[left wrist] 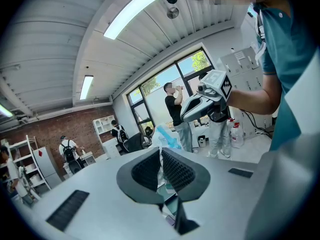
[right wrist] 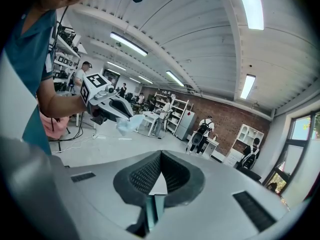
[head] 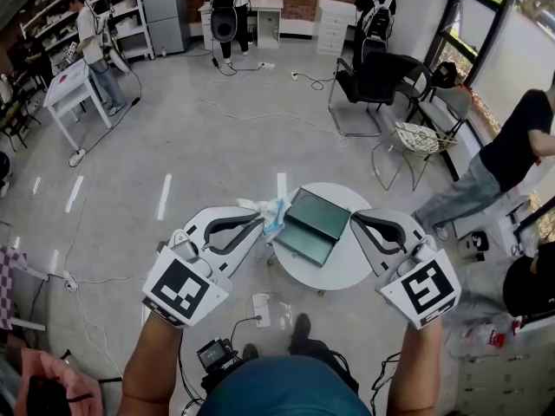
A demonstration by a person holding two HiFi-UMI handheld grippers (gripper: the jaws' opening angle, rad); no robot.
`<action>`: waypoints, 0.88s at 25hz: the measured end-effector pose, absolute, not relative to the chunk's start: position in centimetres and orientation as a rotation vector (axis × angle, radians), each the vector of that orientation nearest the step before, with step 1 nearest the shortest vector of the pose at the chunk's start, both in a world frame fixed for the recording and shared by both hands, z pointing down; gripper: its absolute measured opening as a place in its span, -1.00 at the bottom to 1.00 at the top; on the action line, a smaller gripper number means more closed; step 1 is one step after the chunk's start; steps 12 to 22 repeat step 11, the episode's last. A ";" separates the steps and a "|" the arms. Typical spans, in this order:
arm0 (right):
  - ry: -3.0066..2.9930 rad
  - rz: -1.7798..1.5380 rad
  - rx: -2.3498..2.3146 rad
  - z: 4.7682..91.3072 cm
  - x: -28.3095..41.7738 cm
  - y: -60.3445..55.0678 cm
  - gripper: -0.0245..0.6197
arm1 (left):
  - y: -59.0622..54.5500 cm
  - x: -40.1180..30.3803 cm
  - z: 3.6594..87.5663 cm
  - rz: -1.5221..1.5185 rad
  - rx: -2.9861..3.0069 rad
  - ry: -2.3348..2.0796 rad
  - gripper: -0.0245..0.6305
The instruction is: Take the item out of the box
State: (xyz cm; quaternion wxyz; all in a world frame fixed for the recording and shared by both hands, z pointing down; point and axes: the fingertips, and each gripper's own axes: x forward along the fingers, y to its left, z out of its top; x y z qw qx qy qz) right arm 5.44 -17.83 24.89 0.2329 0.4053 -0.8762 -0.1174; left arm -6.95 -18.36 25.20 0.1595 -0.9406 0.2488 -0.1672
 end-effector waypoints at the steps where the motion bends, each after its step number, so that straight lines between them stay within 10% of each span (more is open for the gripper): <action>1: -2.408 -0.321 1.113 25.1 5.6 -18.0 -0.80 | -18.5 -6.8 25.4 -0.480 -2.688 0.711 -0.83; 22: -2.405 -0.308 1.104 25.7 6.3 -18.8 -0.80 | -19.3 -6.1 26.2 -0.497 -2.699 0.712 -0.83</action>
